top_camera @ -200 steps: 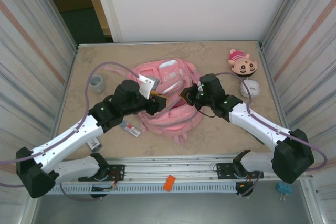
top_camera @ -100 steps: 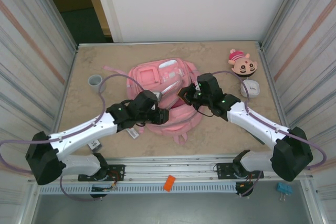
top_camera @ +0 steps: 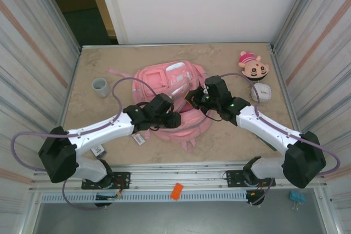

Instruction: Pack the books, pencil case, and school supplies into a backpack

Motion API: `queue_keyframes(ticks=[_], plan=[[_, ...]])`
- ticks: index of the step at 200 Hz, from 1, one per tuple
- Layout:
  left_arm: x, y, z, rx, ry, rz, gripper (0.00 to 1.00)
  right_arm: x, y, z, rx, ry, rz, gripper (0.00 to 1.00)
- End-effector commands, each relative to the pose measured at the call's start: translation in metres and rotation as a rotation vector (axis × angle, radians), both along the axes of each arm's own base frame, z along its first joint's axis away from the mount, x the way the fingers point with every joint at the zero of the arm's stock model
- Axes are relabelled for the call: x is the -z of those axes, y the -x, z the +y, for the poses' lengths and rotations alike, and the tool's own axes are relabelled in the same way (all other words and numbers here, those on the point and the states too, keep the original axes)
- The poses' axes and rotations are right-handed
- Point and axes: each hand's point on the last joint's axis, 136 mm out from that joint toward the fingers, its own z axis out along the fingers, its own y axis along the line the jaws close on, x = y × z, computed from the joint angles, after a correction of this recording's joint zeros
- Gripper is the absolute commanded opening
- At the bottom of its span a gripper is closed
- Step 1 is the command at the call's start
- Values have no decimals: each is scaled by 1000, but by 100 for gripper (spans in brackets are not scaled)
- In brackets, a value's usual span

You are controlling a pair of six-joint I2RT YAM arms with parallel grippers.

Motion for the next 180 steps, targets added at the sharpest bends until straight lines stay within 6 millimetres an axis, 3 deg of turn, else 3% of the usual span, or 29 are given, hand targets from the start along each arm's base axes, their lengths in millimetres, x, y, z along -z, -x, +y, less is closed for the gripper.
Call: queue_keyframes(ticks=[1,34,69,108,180], plan=[[-21,-21,-15,-44,49,-81,39,-39,-1,18,-58,-64,-97,0],[-22,-20,-6,-68,19,-94,29,-38,0,14,-49,-46,-93,0],[-21,-17,12,-105,-9,-109,11,-38,0,10,-43,-31,-91,0],[-13,-7,29,-118,-47,-93,0,-42,-3,5,-47,-23,-97,0],[9,5,73,-169,-150,-86,0,-59,-17,-24,-84,-28,-108,0]])
